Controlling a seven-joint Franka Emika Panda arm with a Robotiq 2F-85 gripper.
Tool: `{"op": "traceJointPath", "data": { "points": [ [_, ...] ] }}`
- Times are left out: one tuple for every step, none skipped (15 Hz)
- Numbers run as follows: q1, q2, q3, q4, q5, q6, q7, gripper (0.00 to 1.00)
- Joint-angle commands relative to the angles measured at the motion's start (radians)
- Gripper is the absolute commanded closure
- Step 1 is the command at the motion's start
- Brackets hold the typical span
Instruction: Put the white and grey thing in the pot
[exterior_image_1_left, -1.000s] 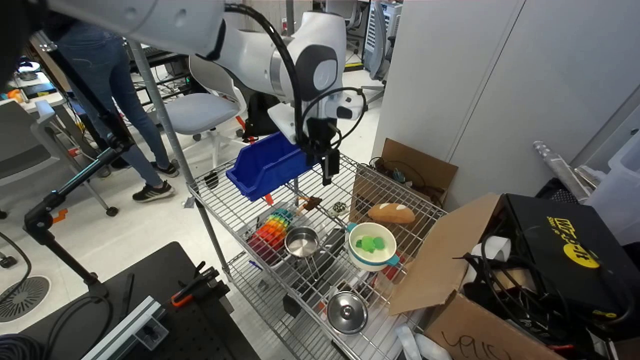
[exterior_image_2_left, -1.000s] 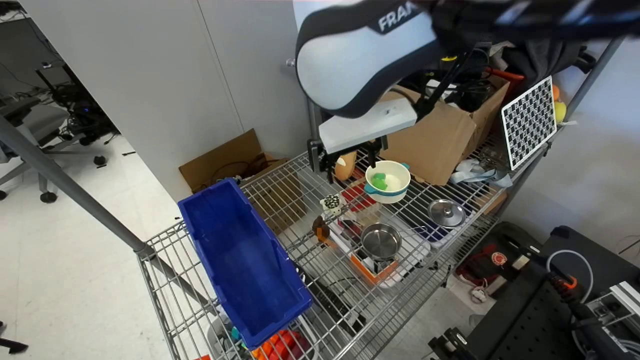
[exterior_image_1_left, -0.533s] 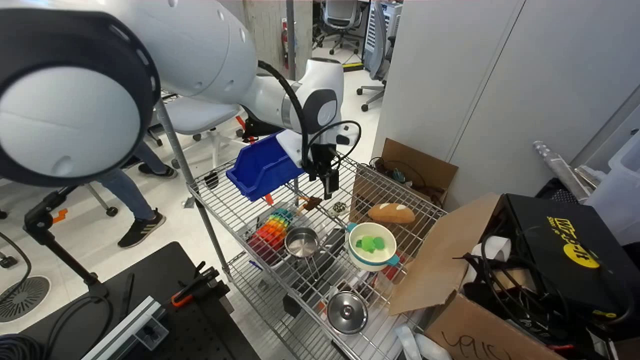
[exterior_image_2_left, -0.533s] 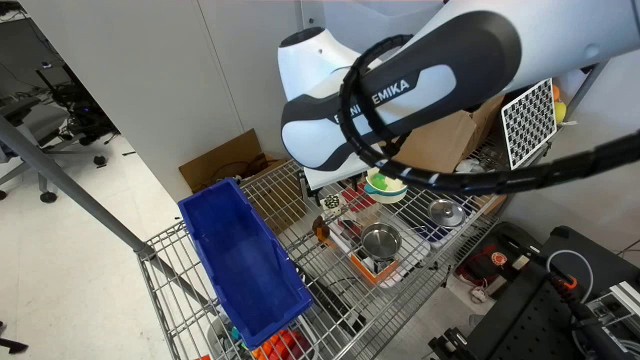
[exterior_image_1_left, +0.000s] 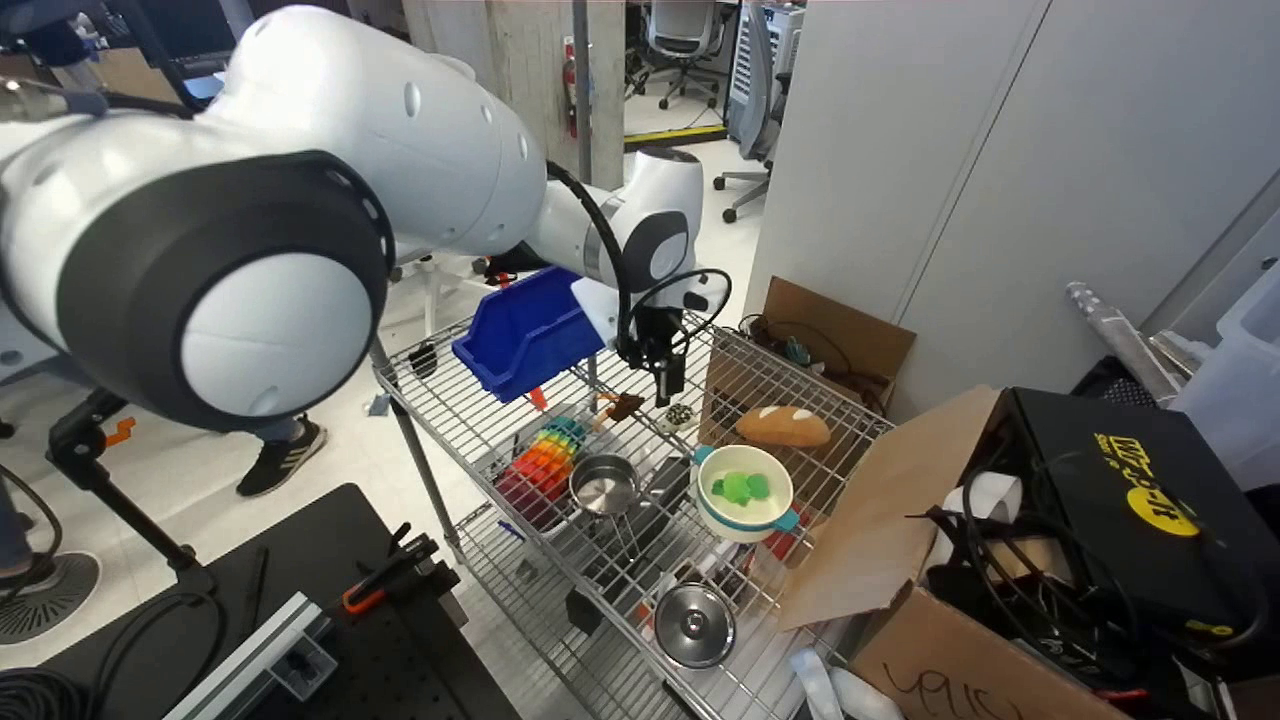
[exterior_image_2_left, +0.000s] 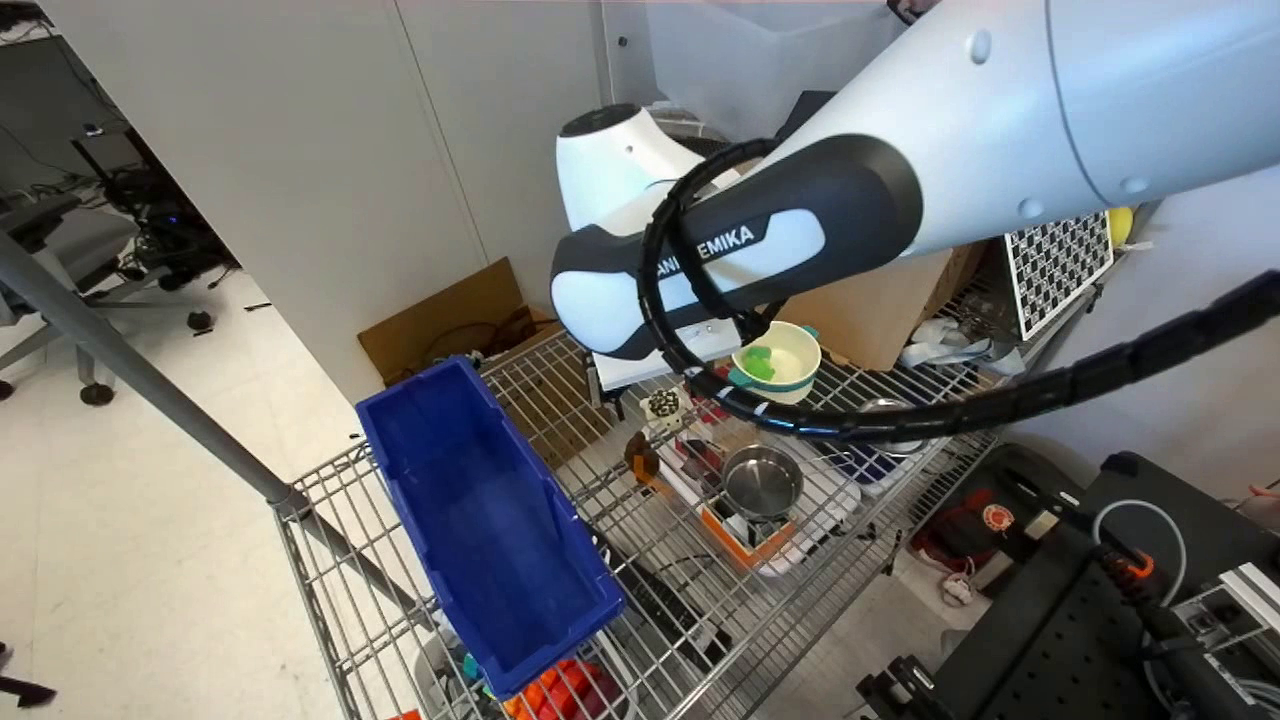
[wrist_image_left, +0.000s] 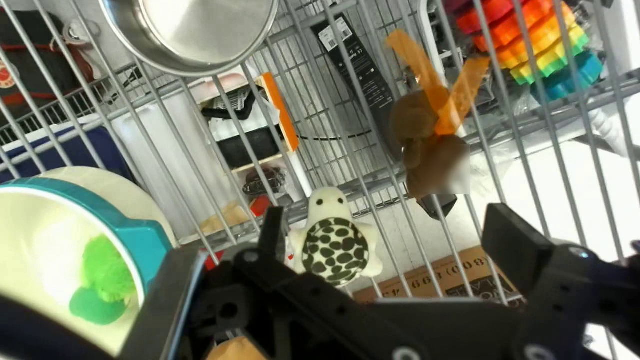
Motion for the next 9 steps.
{"op": "traceJointPath", "data": {
  "points": [
    [0.007, 0.127, -0.048, 0.184, 0.024, -0.067, 0.031, 0.0],
    [0.006, 0.156, -0.059, 0.221, 0.022, -0.079, 0.044, 0.0],
    [0.005, 0.183, -0.068, 0.256, 0.021, -0.097, 0.056, 0.0],
    [0.004, 0.207, -0.074, 0.287, 0.021, -0.112, 0.067, 0.0],
    [0.002, 0.226, -0.076, 0.312, 0.022, -0.126, 0.075, 0.08],
    [0.003, 0.245, -0.077, 0.336, 0.02, -0.141, 0.08, 0.28],
    [0.004, 0.262, -0.08, 0.359, 0.018, -0.153, 0.086, 0.34],
    [0.003, 0.279, -0.081, 0.381, 0.017, -0.168, 0.092, 0.42],
    [0.003, 0.291, -0.08, 0.401, 0.017, -0.181, 0.098, 0.51]
  ]
}}
